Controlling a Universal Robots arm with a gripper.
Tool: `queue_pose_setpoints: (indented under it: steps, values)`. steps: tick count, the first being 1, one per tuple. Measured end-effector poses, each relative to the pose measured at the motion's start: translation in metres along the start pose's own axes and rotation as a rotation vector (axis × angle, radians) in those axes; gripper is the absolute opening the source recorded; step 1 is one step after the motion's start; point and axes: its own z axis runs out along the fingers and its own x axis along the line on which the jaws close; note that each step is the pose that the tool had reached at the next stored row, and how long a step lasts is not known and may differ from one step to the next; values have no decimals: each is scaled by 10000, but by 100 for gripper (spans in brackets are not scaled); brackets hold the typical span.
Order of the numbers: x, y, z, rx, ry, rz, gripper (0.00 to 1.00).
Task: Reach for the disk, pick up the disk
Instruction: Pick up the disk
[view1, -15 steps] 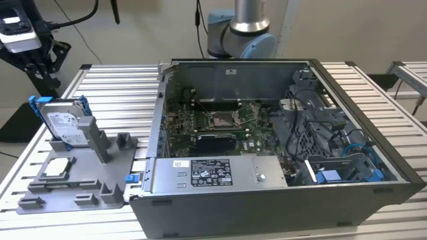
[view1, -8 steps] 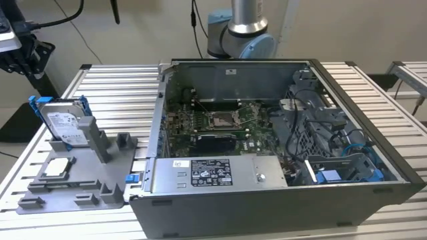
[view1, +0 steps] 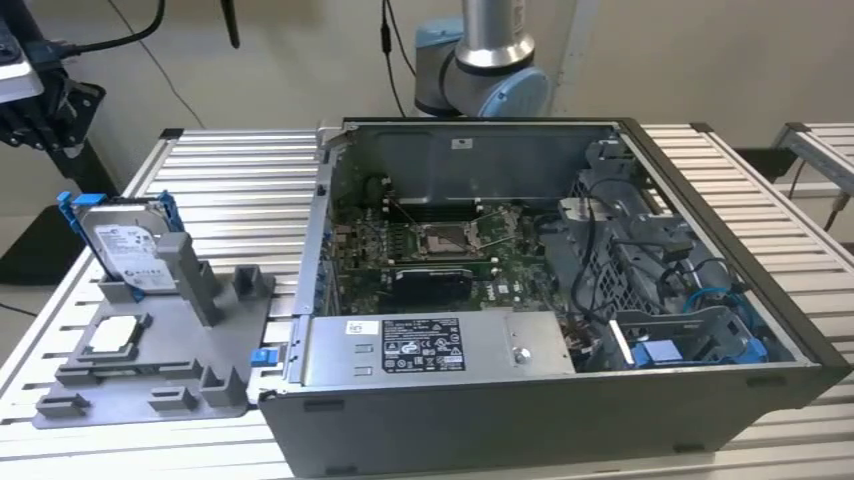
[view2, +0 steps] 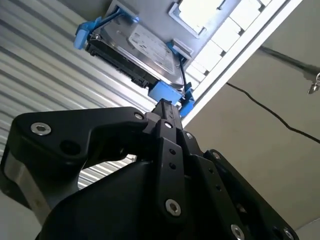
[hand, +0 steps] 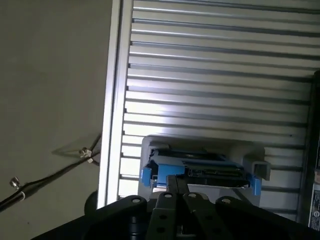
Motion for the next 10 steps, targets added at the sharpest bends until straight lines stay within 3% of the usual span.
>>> queue_pose_setpoints:
  steps: [10]
  values:
    - [0, 0, 0, -2, 76, -2021, 0]
